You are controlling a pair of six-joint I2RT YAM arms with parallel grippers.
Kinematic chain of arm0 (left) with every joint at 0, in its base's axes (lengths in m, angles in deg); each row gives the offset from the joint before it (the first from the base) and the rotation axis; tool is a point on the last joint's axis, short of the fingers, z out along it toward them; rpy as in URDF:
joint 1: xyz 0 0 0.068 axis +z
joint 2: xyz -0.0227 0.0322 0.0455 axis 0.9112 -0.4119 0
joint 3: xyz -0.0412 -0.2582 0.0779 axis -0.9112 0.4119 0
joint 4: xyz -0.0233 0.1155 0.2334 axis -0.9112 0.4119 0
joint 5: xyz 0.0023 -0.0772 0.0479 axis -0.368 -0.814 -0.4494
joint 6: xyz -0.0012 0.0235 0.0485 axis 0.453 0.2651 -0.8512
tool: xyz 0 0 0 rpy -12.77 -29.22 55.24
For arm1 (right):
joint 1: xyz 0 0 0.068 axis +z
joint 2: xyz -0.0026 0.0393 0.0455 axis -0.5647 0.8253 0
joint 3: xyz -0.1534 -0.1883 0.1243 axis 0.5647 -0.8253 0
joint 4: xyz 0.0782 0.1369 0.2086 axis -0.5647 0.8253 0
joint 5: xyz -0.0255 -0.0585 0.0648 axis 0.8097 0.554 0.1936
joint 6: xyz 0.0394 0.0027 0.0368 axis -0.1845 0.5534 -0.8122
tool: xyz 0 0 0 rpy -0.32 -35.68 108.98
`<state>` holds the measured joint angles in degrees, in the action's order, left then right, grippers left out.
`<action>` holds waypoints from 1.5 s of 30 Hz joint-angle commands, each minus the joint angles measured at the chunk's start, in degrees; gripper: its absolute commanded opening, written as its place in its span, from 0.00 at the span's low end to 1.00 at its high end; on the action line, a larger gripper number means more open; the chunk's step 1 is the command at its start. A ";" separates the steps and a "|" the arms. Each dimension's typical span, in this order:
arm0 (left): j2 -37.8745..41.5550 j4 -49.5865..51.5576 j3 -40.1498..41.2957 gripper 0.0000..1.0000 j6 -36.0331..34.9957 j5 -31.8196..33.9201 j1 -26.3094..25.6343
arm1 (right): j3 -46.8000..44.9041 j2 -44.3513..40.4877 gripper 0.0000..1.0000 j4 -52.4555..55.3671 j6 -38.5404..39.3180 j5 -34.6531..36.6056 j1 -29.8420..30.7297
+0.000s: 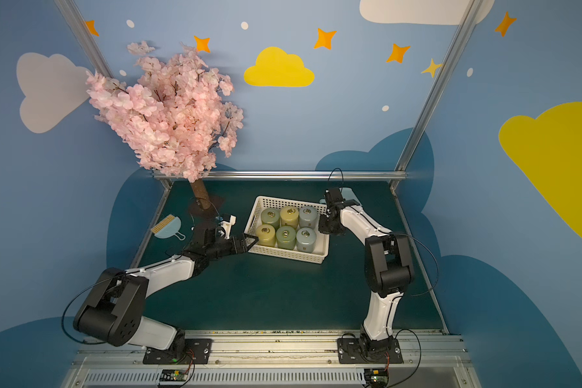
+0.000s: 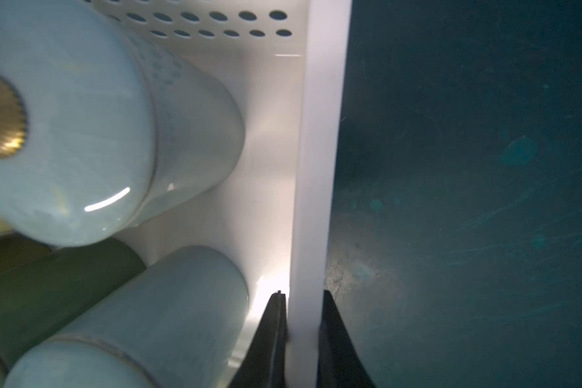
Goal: Take the tea canister out of the basket
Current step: Adjust the basket at the center of the board.
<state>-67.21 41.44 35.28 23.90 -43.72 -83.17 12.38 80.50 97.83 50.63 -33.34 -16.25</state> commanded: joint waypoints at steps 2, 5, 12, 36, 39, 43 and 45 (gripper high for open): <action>3.35 0.57 2.35 1.00 2.16 0.01 -2.14 | 3.64 3.16 0.13 0.14 4.16 -4.72 1.89; 5.59 1.01 4.11 1.00 3.16 1.66 -2.36 | 5.20 4.40 0.12 0.33 4.12 -5.33 2.24; 10.72 4.74 6.30 1.00 2.74 4.98 -2.37 | 7.21 5.86 0.12 0.74 2.76 -5.83 3.82; 24.98 22.37 3.84 1.00 -5.96 14.79 -2.28 | 0.58 -7.92 0.49 2.44 4.45 -1.35 1.54; 27.06 23.05 4.26 1.00 -8.29 14.62 -2.37 | -1.52 -11.30 0.53 1.62 8.15 -2.79 1.56; 28.67 23.85 4.72 1.00 -10.14 16.01 -2.37 | -5.43 -15.55 0.58 -0.53 13.94 -4.21 1.80; 29.39 23.49 5.34 1.00 -10.47 16.94 -2.42 | -7.19 -17.26 0.62 -1.50 16.28 -5.43 1.91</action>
<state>-38.95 63.56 40.68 16.03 -28.50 -85.53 7.35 65.33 98.16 61.43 -36.53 -14.76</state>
